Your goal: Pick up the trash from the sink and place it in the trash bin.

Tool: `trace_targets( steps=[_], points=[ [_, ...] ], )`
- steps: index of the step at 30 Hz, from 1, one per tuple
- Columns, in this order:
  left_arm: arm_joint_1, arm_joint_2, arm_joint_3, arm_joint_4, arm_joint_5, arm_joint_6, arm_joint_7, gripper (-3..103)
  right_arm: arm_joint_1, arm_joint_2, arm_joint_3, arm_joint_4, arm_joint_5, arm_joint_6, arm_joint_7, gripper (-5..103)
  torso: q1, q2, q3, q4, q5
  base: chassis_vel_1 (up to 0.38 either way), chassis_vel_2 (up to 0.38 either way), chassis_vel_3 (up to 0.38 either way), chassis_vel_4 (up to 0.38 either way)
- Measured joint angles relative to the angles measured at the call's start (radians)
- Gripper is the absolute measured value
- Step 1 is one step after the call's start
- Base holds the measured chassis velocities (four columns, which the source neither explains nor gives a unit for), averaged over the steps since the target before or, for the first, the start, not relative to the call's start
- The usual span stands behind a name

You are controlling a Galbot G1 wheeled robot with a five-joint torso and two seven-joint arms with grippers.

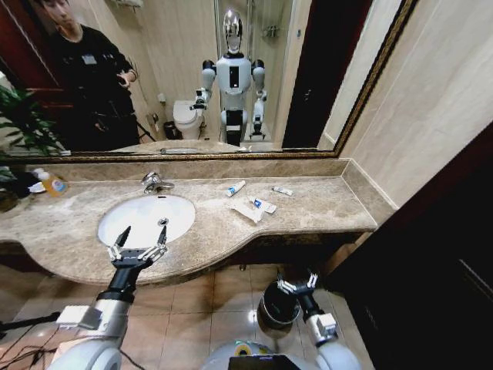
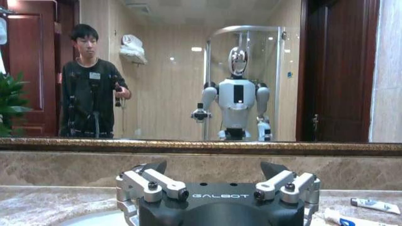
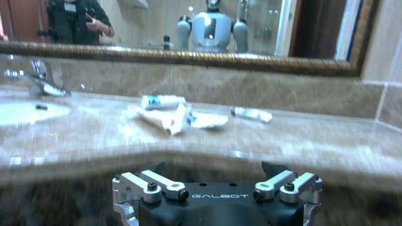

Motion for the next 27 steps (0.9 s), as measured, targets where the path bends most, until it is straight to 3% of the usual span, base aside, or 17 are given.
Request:
trace_targets(
  steps=[9, 13, 21, 27],
  points=[
    [0.000, 0.000, 0.000, 0.000, 0.000, 0.000, 0.000, 100, 0.195, -0.058, -0.057, 0.031, 0.060, -0.175, -0.024, 100, 0.000, 0.000, 0.000, 0.0002, 0.0000, 0.000, 0.000, 0.000, 0.000],
    [0.000, 0.000, 0.000, 0.000, 0.000, 0.000, 0.000, 100, 0.320, -0.101, -0.091, -0.012, 0.139, -0.256, -0.051, 100, 0.000, 0.000, 0.000, 0.0001, 0.0000, 0.000, 0.000, 0.000, 0.000],
    [0.000, 0.000, 0.000, 0.000, 0.000, 0.000, 0.000, 100, 0.498, -0.111, -0.177, -0.127, 0.234, -0.296, -0.048, 100, 0.000, 0.000, 0.000, 0.0001, 0.0001, 0.000, 0.000, 0.000, 0.000],
    [0.000, 0.000, 0.000, 0.000, 0.000, 0.000, 0.000, 100, 0.629, -0.107, -0.244, -0.208, 0.407, -0.355, -0.005, 100, 0.000, 0.000, 0.000, 0.0001, 0.0000, 0.000, 0.000, 0.000, 0.000]
  ],
)
